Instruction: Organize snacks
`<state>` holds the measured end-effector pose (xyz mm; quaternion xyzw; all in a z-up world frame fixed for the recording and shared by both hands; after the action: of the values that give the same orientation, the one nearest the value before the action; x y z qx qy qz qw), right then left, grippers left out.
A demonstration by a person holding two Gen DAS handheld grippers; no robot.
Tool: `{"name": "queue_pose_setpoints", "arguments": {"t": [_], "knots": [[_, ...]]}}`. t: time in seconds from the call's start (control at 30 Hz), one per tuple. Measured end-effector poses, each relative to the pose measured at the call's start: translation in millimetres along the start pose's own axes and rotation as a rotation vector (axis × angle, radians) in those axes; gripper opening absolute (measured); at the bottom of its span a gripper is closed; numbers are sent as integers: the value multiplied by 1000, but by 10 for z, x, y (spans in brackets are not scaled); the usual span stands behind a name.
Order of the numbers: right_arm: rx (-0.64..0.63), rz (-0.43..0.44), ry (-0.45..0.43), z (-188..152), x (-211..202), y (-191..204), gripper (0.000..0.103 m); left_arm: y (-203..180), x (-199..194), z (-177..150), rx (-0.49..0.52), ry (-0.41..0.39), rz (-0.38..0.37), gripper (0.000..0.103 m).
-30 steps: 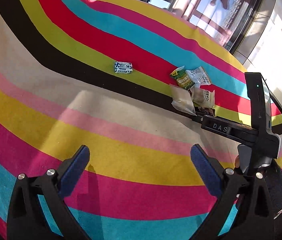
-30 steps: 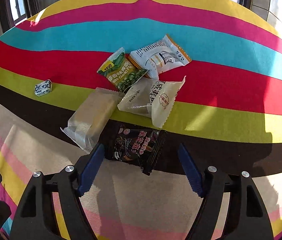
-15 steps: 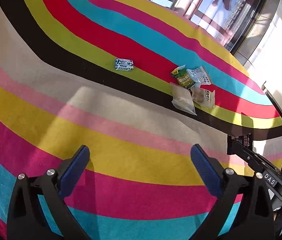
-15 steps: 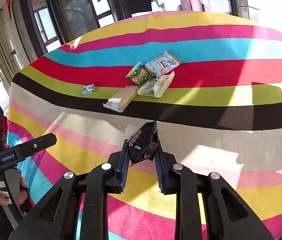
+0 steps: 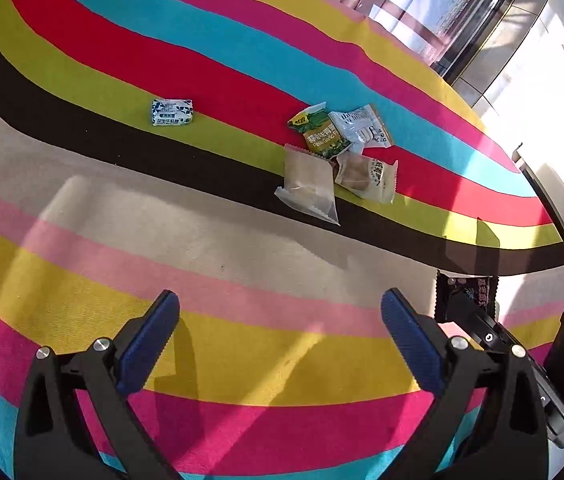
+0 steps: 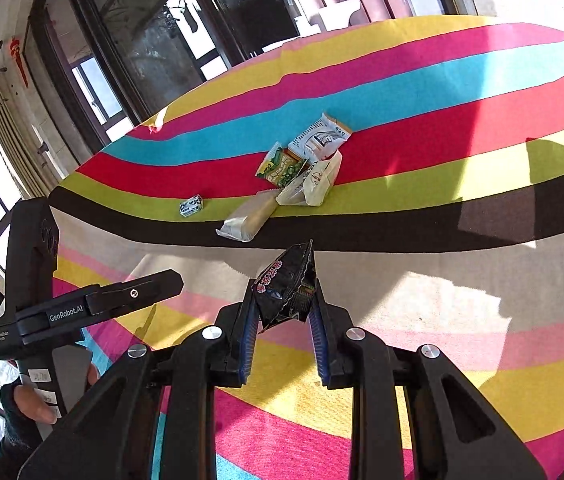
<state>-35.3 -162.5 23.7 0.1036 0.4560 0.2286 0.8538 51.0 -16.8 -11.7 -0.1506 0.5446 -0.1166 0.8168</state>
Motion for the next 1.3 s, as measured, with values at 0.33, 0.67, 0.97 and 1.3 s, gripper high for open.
{"name": "queue_pose_setpoints", "arguments": {"t": [0.33,0.67,0.97,1.3], "knots": [[6,4,-2,-19,-14,-22,25,-451,675,782,134,36,338,101],[12,8,-9,-24,-27,-43,26,-440,403,369,240,-32,273,36],[8,4,-5,-28,-16,-33,26,217,-595,-673,139,-188,105,36],[26,20,-29,-38,-57,-70,26,633,-896,-711,-12,-273,-44,36]]}}
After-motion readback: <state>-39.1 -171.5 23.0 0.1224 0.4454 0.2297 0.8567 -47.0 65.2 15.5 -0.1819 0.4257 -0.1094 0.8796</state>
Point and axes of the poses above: each gripper's, at about its wrist camera, not at the fingertips, and x roughly the way its jaws point, y to its left, z to its top, the point moved 4 cm from there along x, roughly the way its jaws point, and after that the axes turned 14 degrees about y, right-handed, at the moved point
